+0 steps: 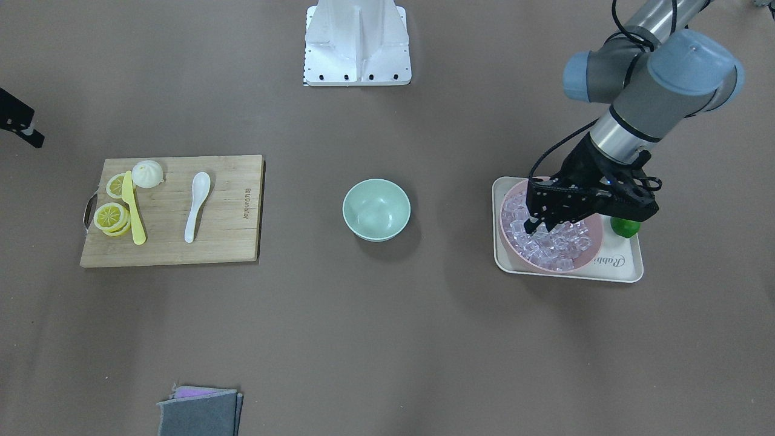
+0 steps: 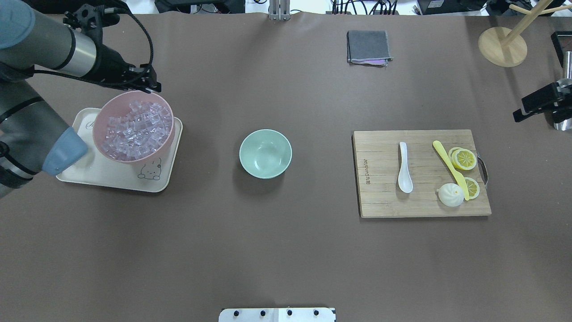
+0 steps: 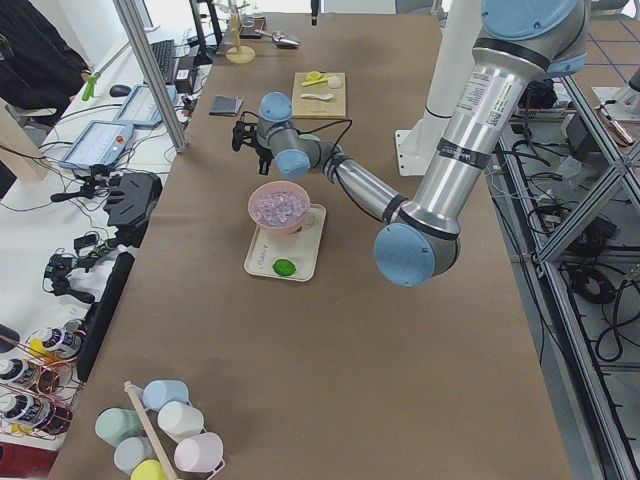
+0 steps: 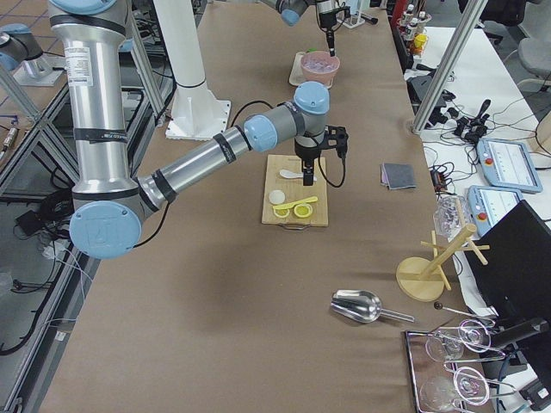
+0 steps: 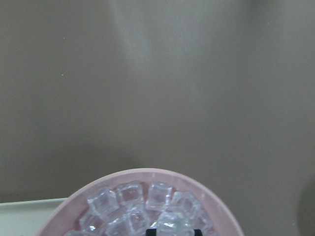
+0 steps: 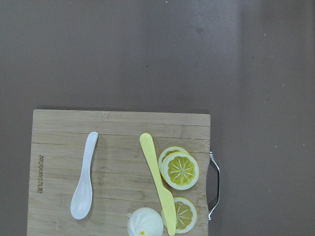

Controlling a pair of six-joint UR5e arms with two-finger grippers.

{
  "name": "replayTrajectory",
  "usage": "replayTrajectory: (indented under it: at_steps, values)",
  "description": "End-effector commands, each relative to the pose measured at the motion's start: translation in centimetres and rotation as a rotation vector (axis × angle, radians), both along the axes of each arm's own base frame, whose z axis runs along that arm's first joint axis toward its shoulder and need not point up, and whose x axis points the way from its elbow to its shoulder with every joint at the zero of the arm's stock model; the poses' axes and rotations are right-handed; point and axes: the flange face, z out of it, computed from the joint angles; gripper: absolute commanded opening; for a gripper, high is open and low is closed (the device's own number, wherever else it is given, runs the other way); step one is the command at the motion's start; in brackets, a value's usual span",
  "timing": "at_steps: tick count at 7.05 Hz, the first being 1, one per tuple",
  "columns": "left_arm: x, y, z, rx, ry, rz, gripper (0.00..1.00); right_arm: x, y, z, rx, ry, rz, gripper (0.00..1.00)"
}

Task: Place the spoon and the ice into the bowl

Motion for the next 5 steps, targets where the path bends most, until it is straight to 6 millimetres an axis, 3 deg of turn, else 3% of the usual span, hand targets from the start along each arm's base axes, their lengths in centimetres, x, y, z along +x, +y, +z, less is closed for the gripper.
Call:
replayTrajectory:
  at_steps: [1, 3, 4, 5]
  values:
    - [7.2, 2.9, -6.3, -0.1, 0.101, -0.084, 0.0, -7.2, 0.3, -3.2, -0.029, 0.041, 0.017, 1.0]
    - [13.3, 6.8, -8.1, -0.102, 0.116, -0.141, 0.0, -14.6, 0.4, -5.3, -0.027, 0.098, 0.05, 1.0]
    - [16.0, 8.9, -9.4, -0.099, 0.132, -0.168, 0.0, -17.9, 0.3, -3.9, -0.006, 0.097, 0.072, 1.0]
    - [17.3, 9.9, -9.9, -0.09, 0.133, -0.171, 0.0, -21.0, 0.3, -2.2, -0.011, 0.07, 0.09, 0.99]
